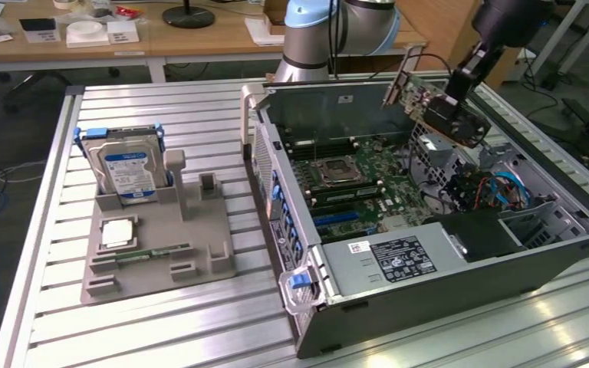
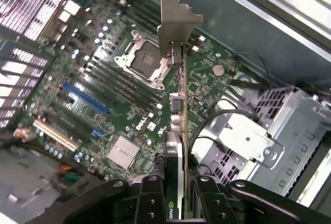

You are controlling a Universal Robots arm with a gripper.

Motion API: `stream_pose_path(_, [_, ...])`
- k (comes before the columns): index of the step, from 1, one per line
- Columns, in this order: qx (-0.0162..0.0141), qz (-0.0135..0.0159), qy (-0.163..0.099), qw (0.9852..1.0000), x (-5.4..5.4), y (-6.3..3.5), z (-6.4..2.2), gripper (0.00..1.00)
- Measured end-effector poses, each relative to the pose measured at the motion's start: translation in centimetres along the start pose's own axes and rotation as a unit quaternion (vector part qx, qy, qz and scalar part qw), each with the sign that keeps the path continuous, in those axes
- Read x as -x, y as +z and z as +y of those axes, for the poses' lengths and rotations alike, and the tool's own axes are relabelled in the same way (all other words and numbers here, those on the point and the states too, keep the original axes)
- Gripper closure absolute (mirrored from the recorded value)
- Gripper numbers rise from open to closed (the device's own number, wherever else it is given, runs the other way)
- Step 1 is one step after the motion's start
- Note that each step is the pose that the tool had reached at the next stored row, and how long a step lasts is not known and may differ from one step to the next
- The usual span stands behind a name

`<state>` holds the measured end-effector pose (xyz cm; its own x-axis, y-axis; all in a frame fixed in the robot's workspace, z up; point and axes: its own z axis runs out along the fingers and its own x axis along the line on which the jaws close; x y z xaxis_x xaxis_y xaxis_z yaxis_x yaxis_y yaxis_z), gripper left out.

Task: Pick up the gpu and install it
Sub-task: 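Insert the gpu into the slot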

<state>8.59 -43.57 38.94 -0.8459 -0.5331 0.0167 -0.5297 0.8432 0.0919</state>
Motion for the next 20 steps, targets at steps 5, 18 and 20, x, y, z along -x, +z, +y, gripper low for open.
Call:
stream_pose_path(5, [-0.0008, 0.0042, -0.046, 0.9990, 0.00, 0.13, -0.01, 0.73])
stream_pose_path(18, [-0.0027, 0.0150, -0.163, 0.9866, 0.01, 0.49, -0.05, 0.73])
stream_pose_path(20, [-0.0030, 0.0166, -0.180, 0.9835, 0.01, 0.54, -0.05, 0.73])
